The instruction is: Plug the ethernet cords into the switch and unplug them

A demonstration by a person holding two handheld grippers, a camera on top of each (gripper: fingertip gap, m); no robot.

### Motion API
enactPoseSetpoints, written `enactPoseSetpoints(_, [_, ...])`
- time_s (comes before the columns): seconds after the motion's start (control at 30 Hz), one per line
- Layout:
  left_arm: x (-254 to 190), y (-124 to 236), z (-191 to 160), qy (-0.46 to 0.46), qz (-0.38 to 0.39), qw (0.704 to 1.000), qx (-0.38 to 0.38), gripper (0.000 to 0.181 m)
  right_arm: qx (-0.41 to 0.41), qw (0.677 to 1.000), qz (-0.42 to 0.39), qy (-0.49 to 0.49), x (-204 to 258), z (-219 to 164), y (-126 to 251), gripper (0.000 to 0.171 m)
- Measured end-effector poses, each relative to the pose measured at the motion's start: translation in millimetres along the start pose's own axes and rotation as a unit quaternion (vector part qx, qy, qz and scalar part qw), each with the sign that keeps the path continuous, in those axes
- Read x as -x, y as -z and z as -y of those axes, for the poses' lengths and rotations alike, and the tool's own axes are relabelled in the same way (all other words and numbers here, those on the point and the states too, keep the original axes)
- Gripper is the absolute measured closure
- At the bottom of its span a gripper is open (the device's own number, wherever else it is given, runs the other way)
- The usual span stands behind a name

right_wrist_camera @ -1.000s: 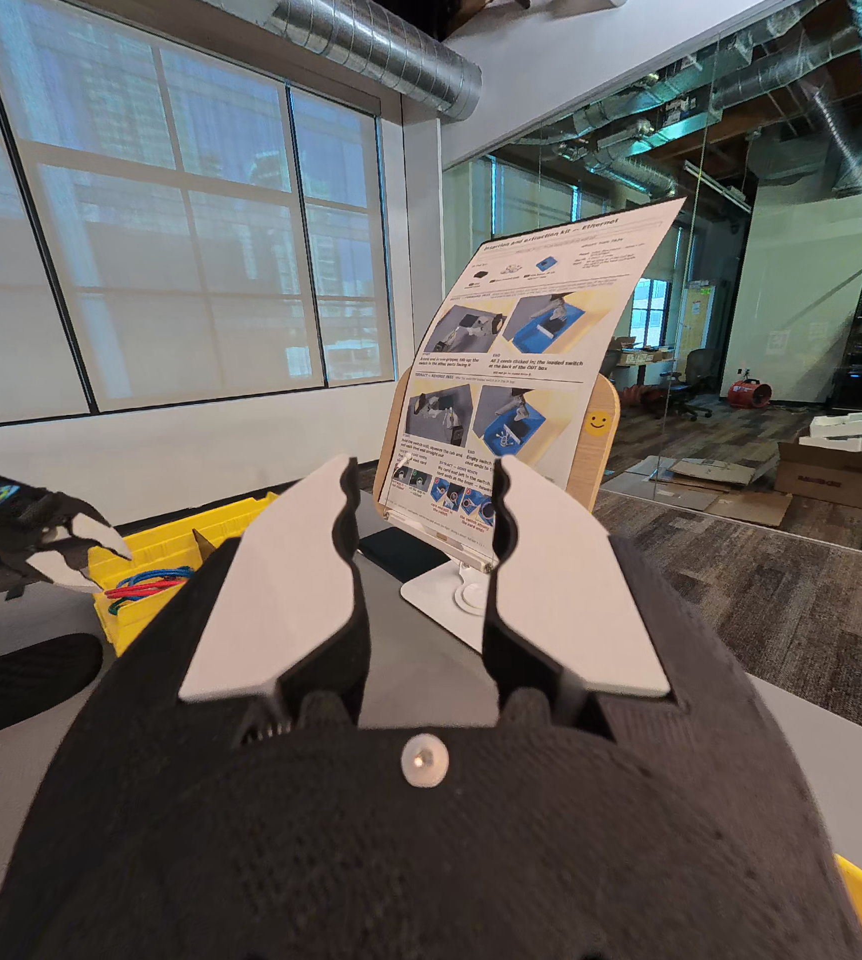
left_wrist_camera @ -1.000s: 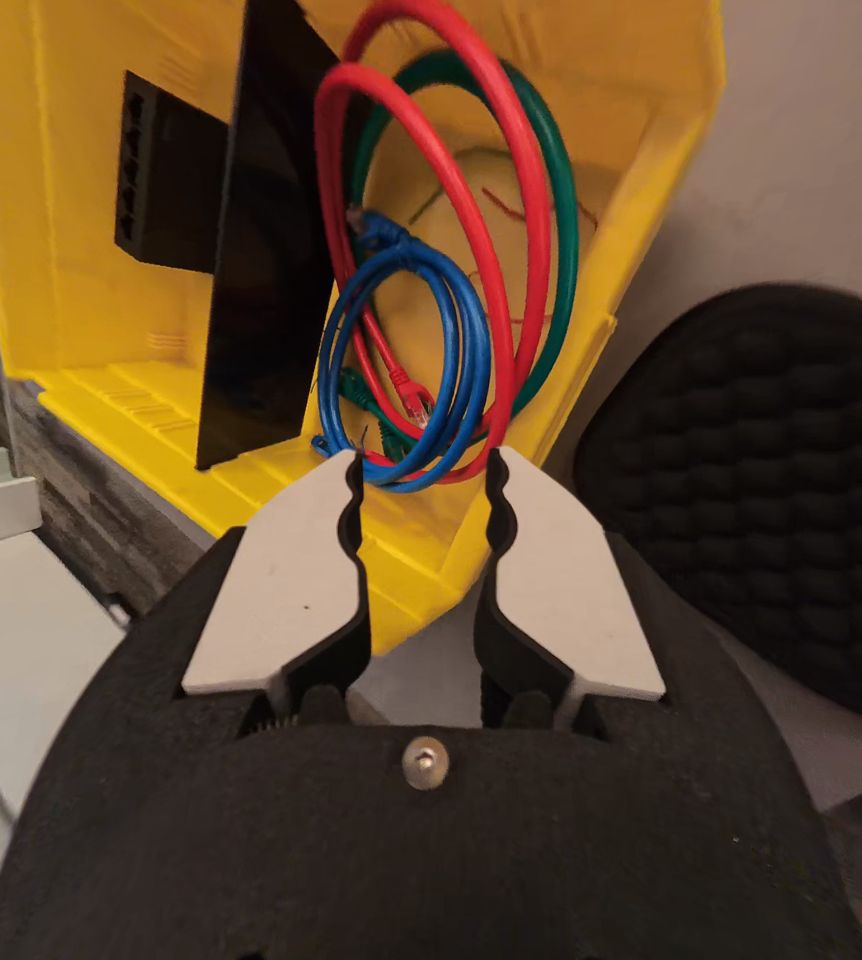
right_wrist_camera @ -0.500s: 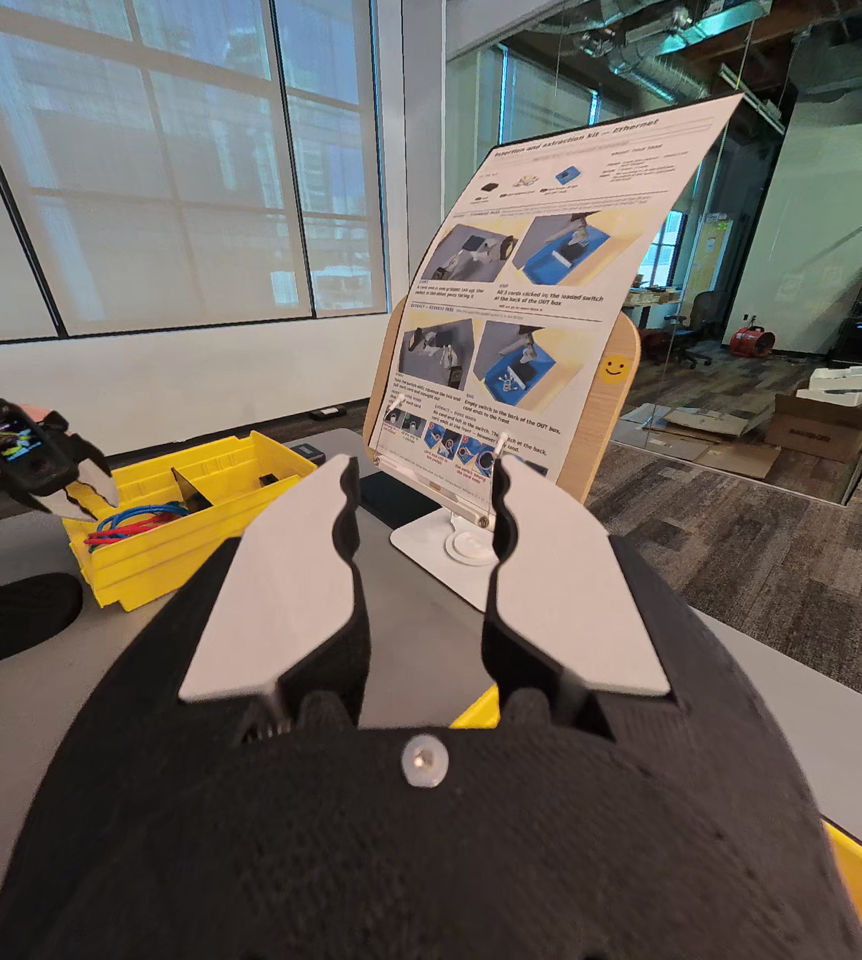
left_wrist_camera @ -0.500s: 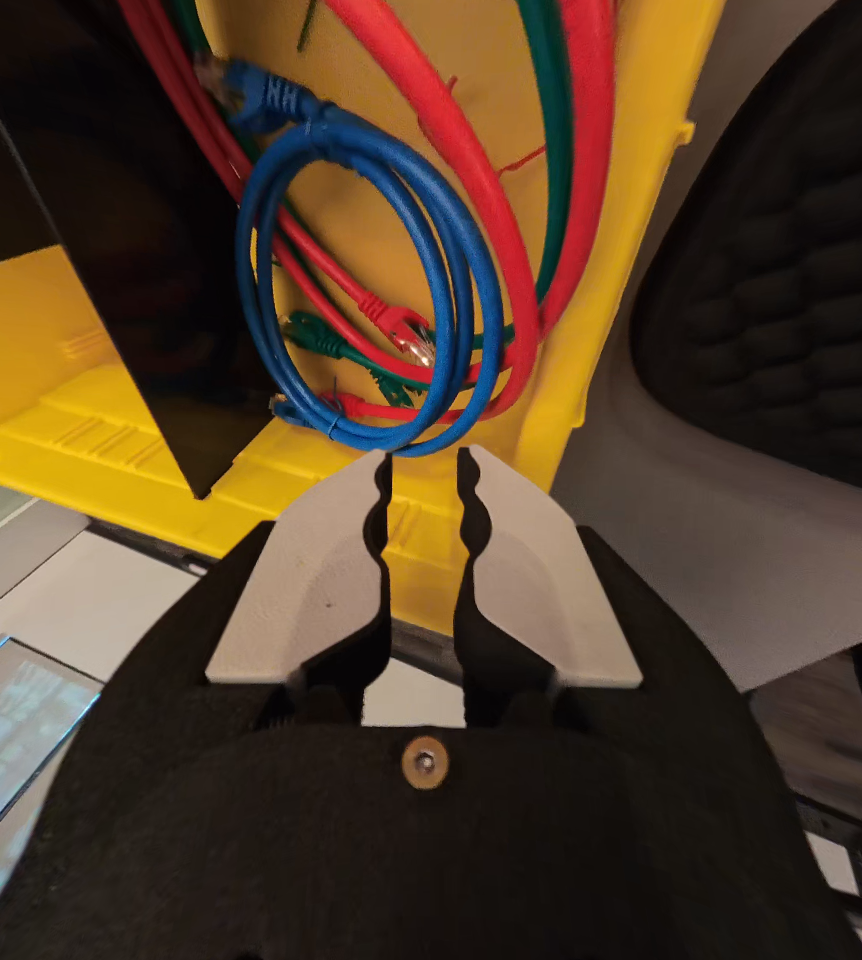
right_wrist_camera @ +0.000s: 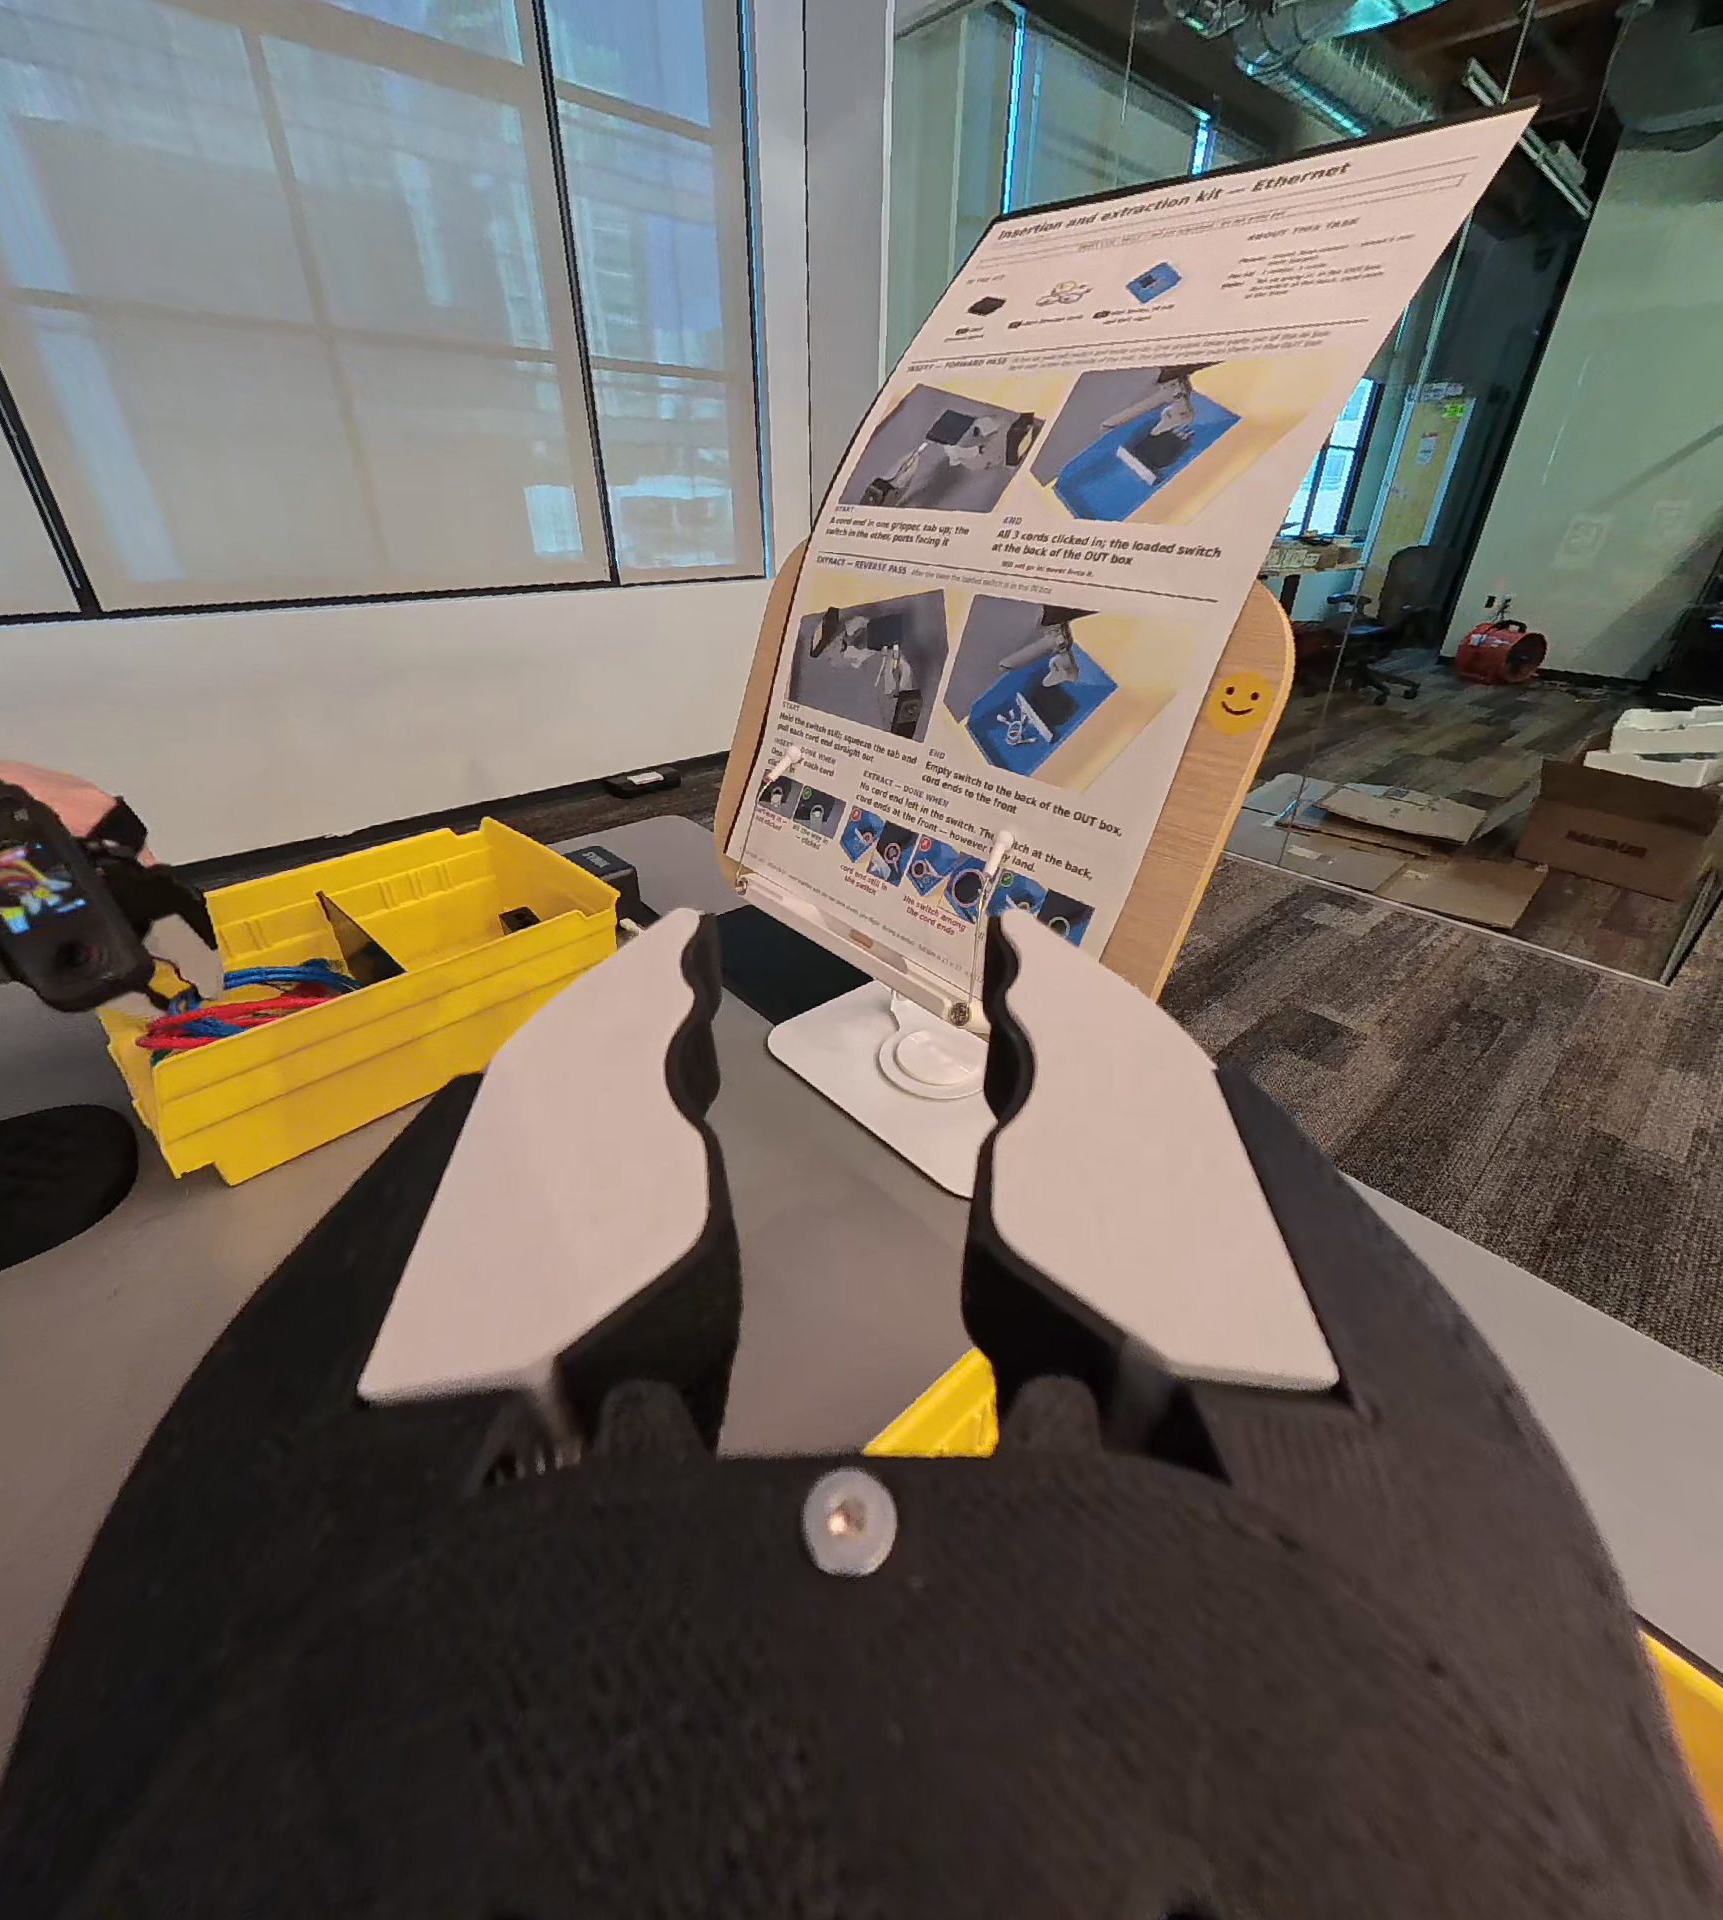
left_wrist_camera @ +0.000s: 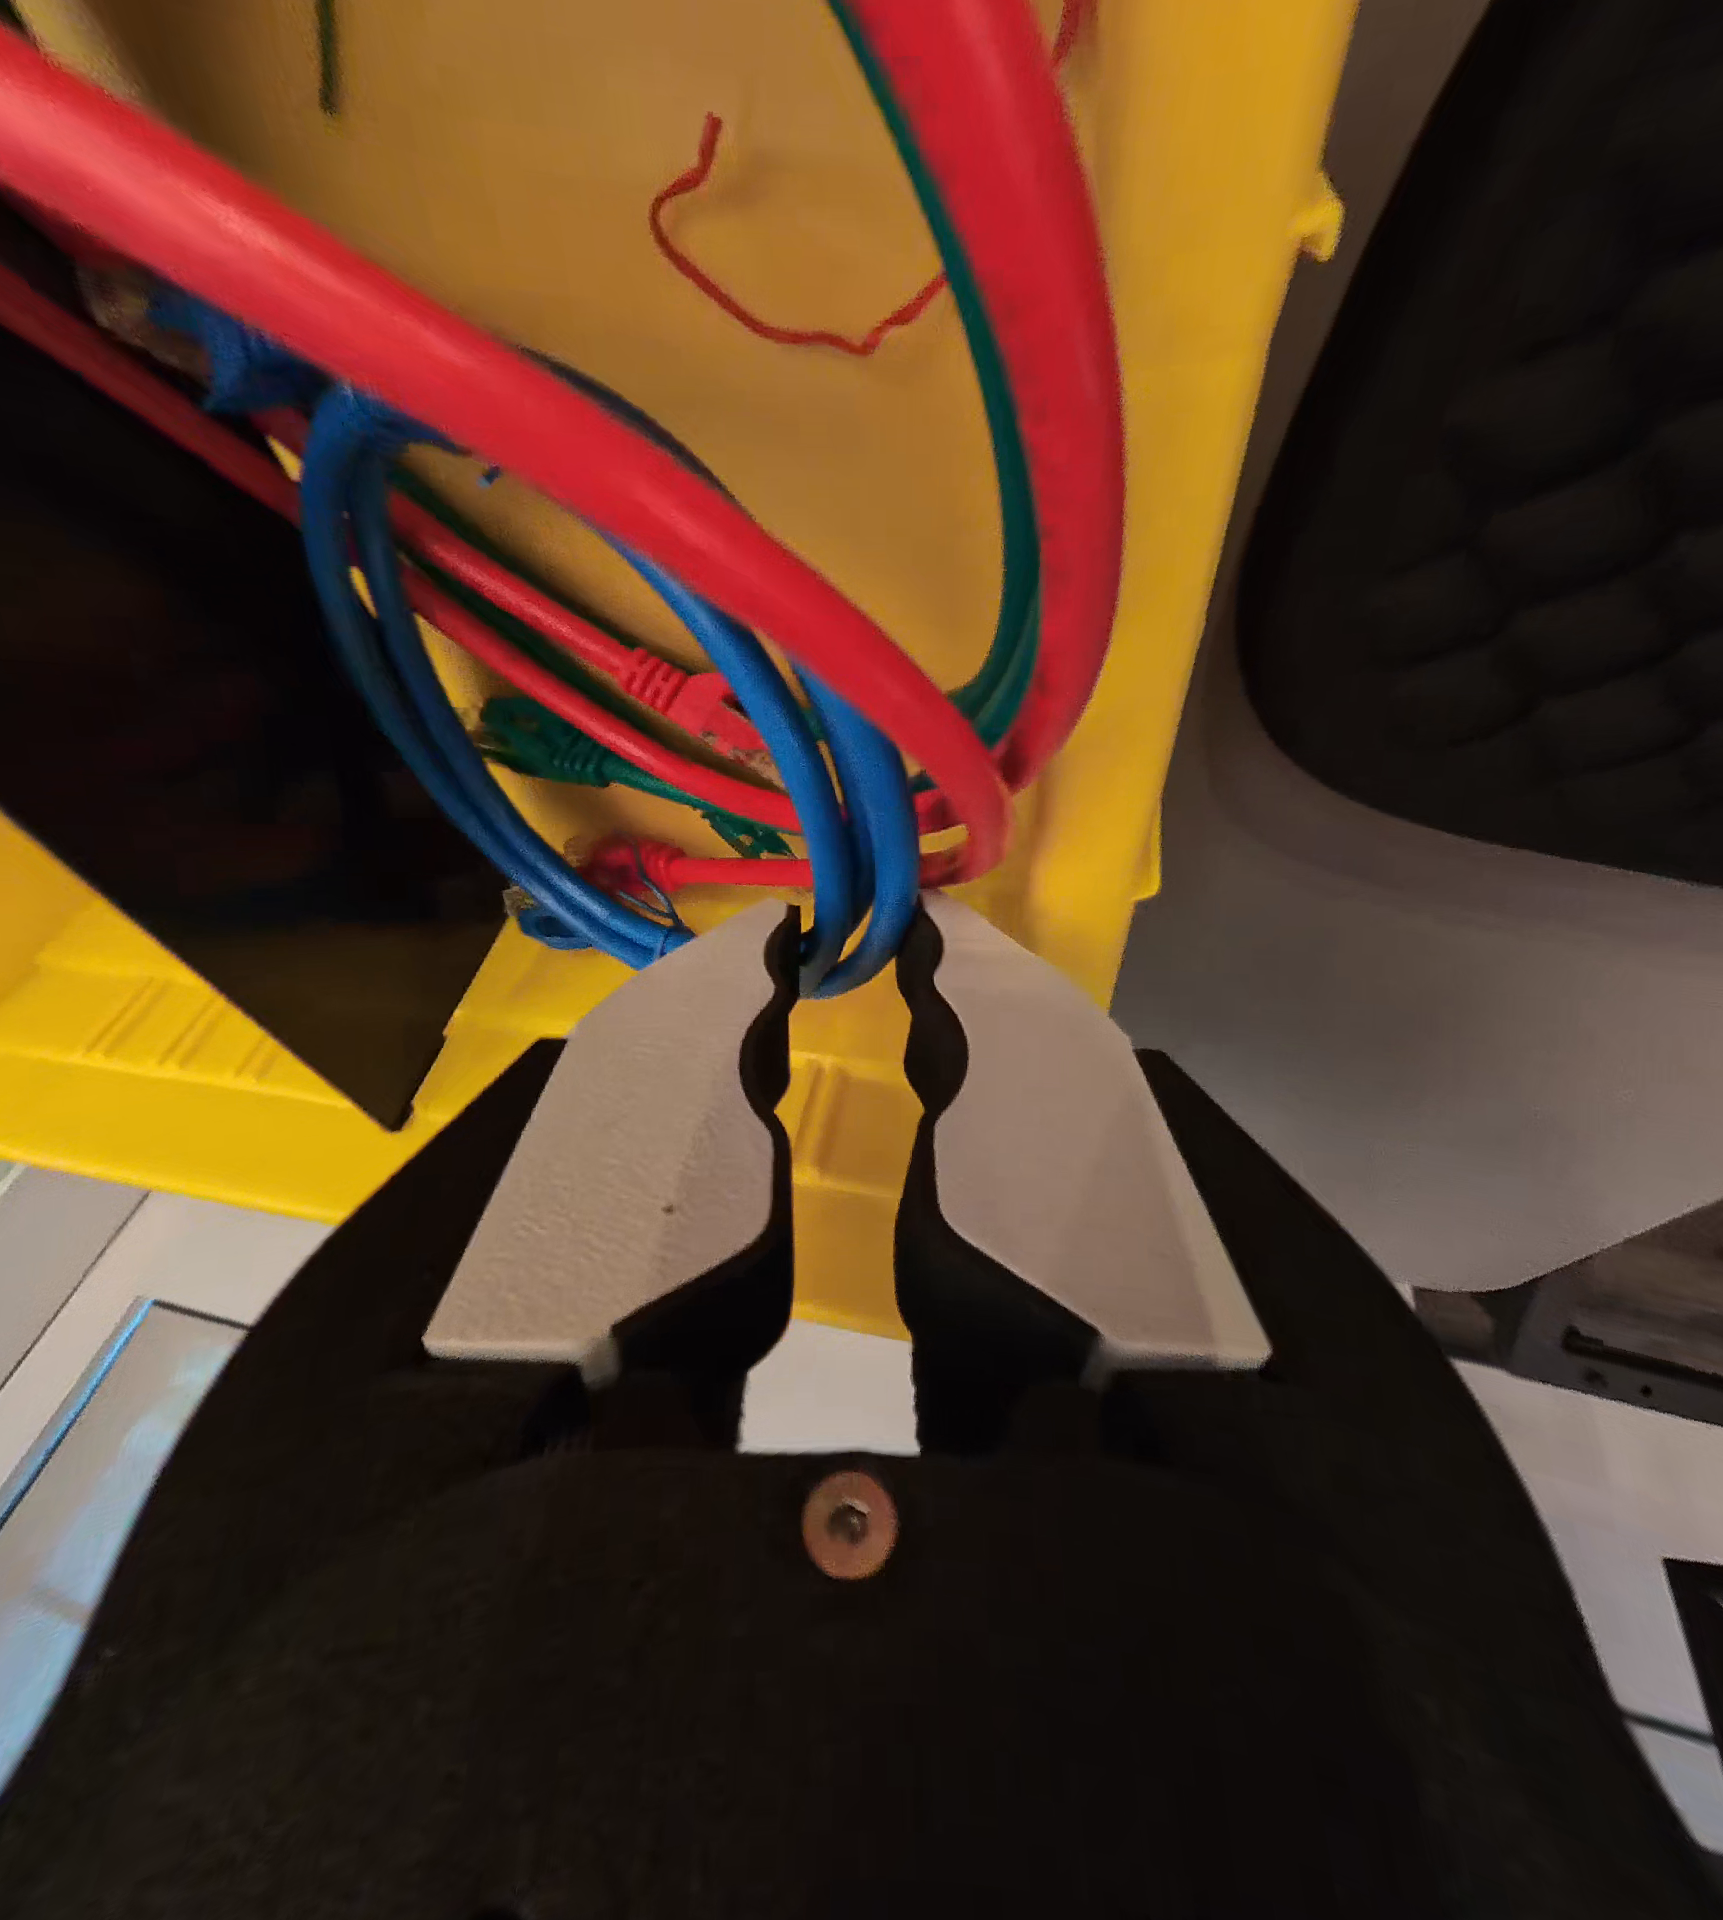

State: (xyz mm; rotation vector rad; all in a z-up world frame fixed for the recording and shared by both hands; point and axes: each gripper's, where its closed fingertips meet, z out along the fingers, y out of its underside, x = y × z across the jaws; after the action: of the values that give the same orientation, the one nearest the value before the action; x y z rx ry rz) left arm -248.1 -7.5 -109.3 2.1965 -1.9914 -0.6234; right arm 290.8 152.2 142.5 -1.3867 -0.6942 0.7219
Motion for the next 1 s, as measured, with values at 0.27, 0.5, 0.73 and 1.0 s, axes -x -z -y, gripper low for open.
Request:
enactPoseSetpoints(0.27, [20.8, 51.0, -2.0, 0.109, 0.027, 0.992, -0.062, 0.169, -0.005, 1.000, -0.001, -0.011, -3.9, 2.2, 6.2, 0.122])
enactPoseSetpoints(0.5, [42.9, 122.3, 8.2, 0.217, 0.077, 0.961, -0.154, 0.170, -0.034, 0.999, -0.003, -0.013, -5.1, 15.8, 20.3, 0.122])
enactPoseSetpoints(0.73, [67.3, 223.6, 93.4, 0.195, 0.242, 0.929, -0.199, 0.170, -0.070, 0.997, -0.014, -0.017, -8.8, 32.7, 41.1, 0.122])
enactPoseSetpoints(1.0, [24.0, 216.8, 291.6, 0.058, 0.300, 0.908, -0.287, 0.170, -0.103, 0.994, -0.025, -0.024, -12.6, 47.2, 63.1, 0.122])
